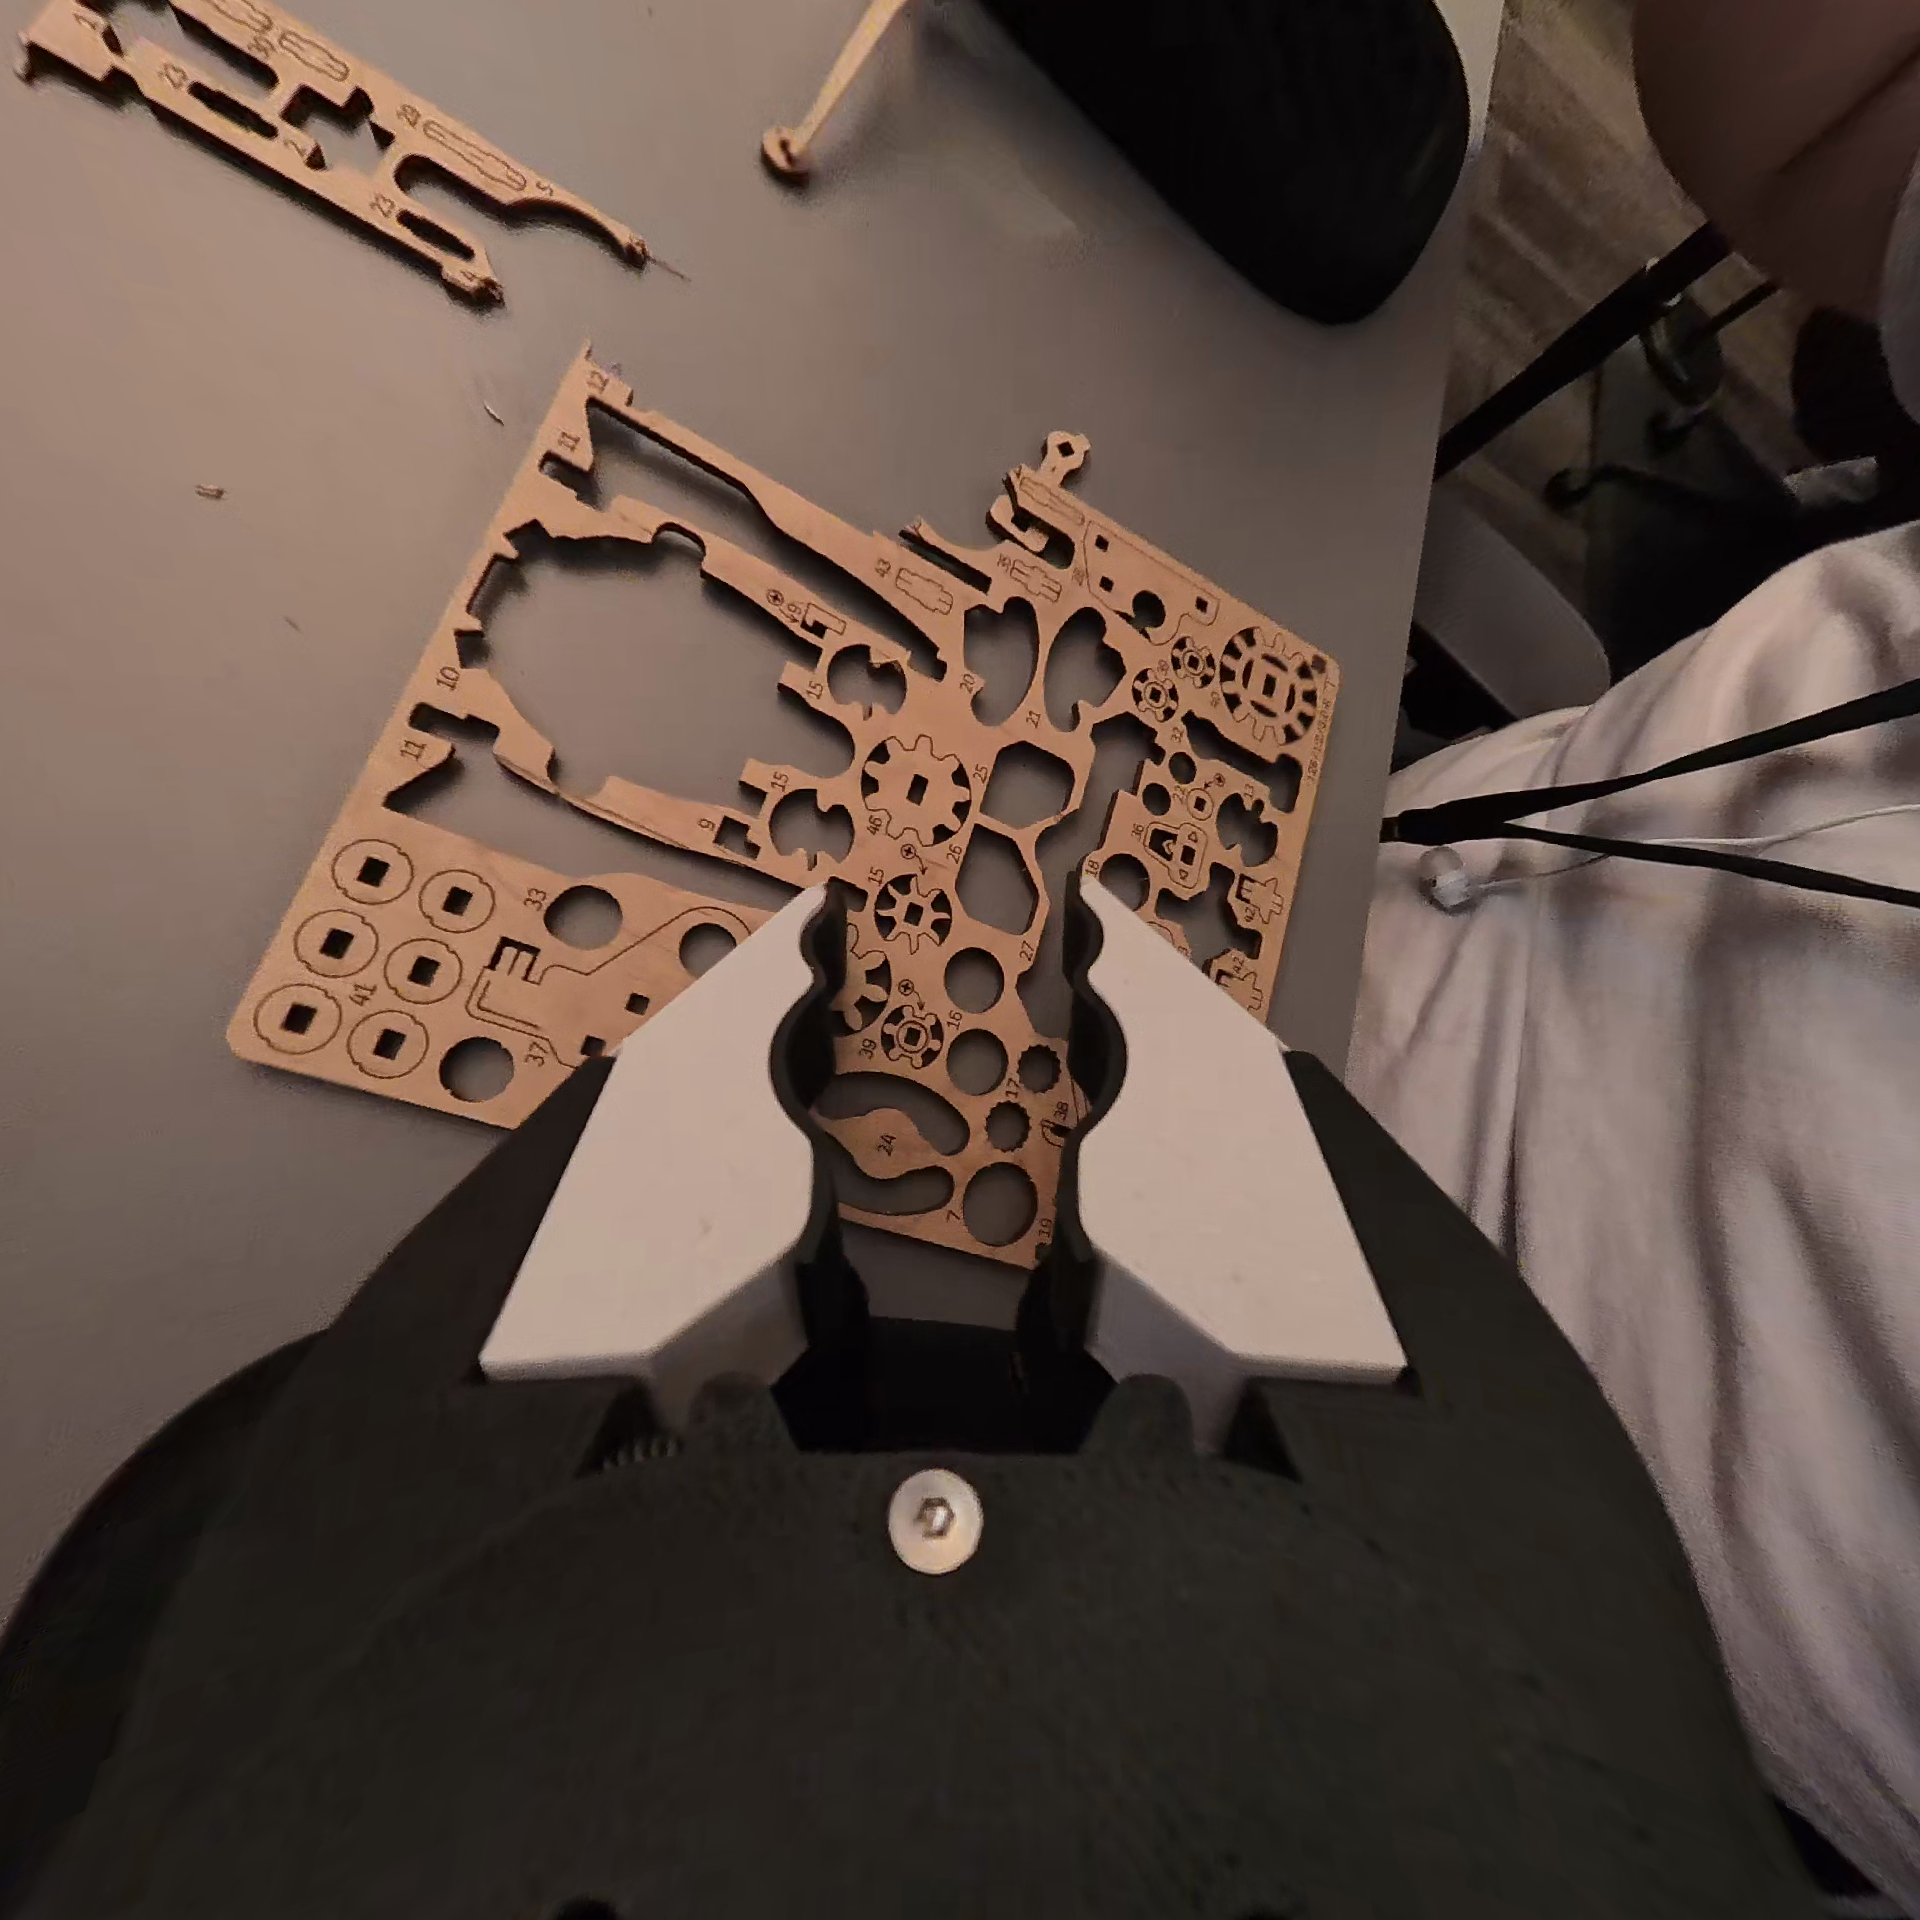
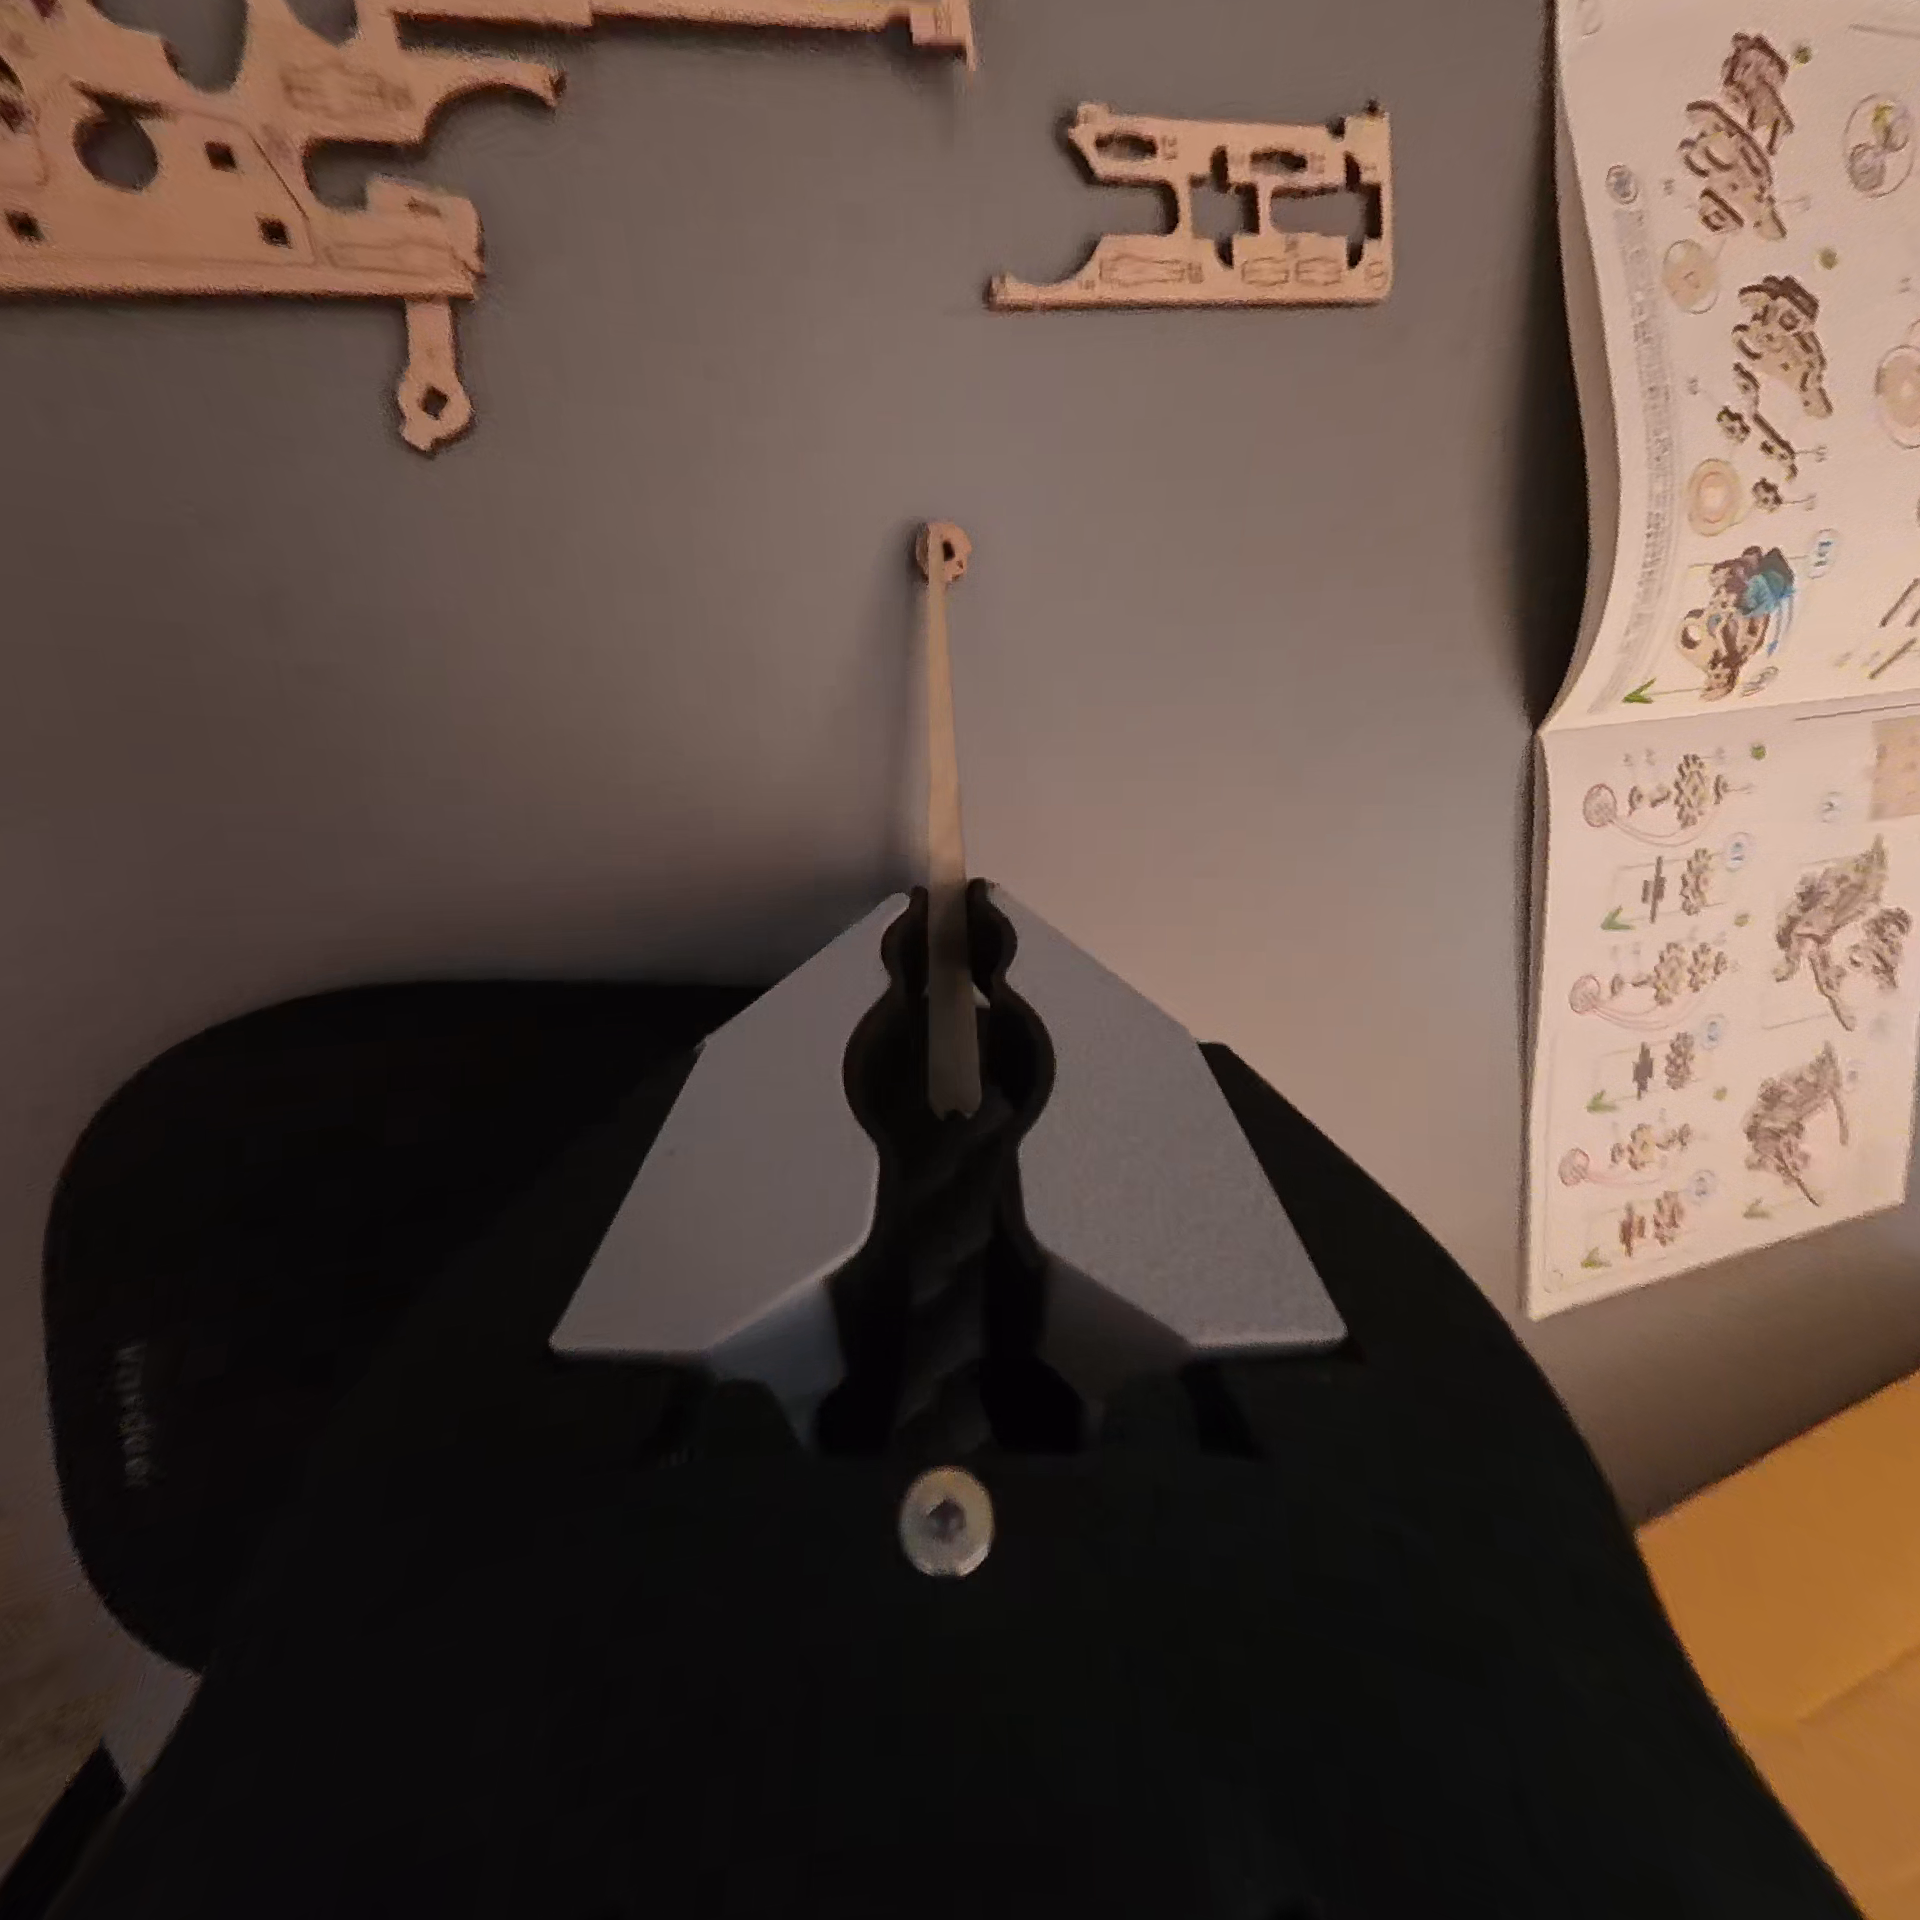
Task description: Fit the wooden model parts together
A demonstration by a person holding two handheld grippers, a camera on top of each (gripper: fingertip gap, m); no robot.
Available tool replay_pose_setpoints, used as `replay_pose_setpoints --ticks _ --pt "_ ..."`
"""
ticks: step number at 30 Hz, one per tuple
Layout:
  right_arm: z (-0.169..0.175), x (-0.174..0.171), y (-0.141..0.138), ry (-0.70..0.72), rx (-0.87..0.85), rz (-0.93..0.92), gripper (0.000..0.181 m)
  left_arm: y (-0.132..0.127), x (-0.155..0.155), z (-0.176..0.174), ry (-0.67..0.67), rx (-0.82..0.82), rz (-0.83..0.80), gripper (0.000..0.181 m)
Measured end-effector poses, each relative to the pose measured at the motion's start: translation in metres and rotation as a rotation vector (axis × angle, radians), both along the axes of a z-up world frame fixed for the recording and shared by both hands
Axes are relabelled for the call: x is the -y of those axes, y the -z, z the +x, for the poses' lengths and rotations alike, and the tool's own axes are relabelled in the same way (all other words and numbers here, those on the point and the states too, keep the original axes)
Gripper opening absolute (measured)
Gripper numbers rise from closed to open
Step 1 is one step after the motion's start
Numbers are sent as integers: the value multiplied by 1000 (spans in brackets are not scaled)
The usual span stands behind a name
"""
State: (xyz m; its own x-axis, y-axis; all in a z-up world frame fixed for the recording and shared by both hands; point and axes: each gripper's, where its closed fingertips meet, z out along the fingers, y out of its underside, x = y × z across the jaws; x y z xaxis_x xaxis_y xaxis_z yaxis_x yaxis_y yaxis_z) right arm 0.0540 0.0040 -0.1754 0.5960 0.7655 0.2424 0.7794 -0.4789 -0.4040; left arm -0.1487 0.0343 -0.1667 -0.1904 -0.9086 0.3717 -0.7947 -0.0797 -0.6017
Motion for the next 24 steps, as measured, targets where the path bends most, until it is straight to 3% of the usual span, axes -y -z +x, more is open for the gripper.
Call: replay_pose_setpoints --ticks 4,6,16,20,24 --pt "-45 28 -20 -103 -203 41 5 1 2 -5 -7 13 18 36" --pt "-63 43 -21 -142 -221 48 5 2 3 -7 -6 10 19 35" --pt "-51 45 5 -108 26 -39 5 2 3 -8 -3 27 35 34" --pt "-50 40 -1 -90 44 -25 5 0 5 -9 -10 41 29 39" --pt "-52 26 -8 43 -65 6 5 1 6 -11 -2 45 44 39"
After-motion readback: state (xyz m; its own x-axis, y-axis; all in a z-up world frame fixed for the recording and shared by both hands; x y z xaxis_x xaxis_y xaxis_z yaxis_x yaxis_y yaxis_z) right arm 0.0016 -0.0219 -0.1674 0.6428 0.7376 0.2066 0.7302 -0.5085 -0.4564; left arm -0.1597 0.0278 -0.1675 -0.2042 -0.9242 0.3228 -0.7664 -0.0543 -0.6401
